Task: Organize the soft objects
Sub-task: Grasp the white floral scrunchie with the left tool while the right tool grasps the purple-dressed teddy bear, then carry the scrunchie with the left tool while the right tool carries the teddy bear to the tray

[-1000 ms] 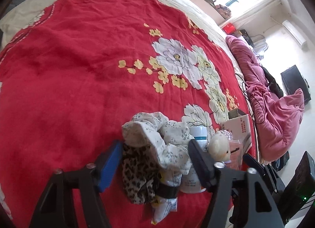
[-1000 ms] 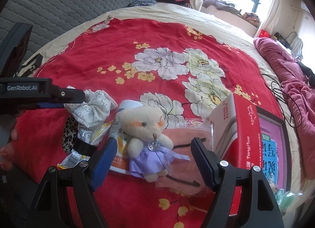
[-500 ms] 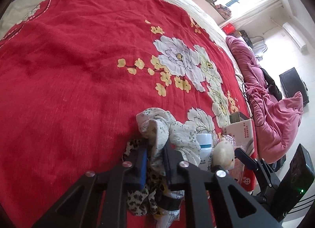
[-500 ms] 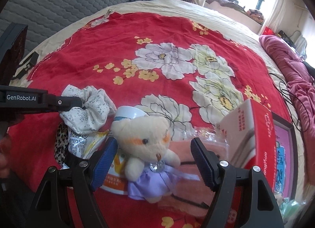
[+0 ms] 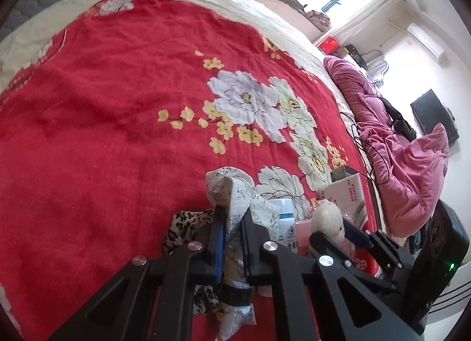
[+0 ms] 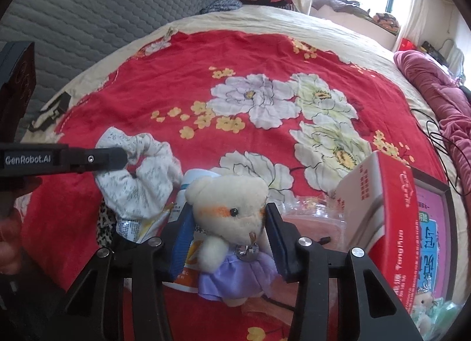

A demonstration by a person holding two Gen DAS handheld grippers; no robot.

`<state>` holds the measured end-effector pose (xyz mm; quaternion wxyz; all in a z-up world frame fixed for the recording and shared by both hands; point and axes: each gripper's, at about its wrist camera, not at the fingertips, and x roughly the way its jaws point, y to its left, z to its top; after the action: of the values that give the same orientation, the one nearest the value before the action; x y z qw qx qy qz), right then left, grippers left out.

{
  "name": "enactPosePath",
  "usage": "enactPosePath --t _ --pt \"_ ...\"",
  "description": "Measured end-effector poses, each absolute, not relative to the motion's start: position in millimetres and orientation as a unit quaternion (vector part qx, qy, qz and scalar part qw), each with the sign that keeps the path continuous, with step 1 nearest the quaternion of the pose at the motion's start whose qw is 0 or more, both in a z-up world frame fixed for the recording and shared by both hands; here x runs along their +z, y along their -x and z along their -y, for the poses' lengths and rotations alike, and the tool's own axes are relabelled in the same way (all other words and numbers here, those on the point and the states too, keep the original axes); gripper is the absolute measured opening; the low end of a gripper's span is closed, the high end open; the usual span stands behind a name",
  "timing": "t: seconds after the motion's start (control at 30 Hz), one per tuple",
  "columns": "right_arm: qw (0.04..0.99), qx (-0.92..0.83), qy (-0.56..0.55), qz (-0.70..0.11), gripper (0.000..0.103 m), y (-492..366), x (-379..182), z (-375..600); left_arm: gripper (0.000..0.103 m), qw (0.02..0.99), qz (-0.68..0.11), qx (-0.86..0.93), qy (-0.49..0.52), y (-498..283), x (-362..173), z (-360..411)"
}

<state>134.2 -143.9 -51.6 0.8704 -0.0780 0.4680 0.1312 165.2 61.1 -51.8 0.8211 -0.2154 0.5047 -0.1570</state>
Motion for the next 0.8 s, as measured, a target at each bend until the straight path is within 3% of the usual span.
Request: enactPosePath --t 0.8 --pt "0.895 0.138 0.048 -0.422 0.049 -94.8 12.6 160.4 0.01 0.868 -0.447 -0.172 0.132 -109.1 36.1 -23.5"
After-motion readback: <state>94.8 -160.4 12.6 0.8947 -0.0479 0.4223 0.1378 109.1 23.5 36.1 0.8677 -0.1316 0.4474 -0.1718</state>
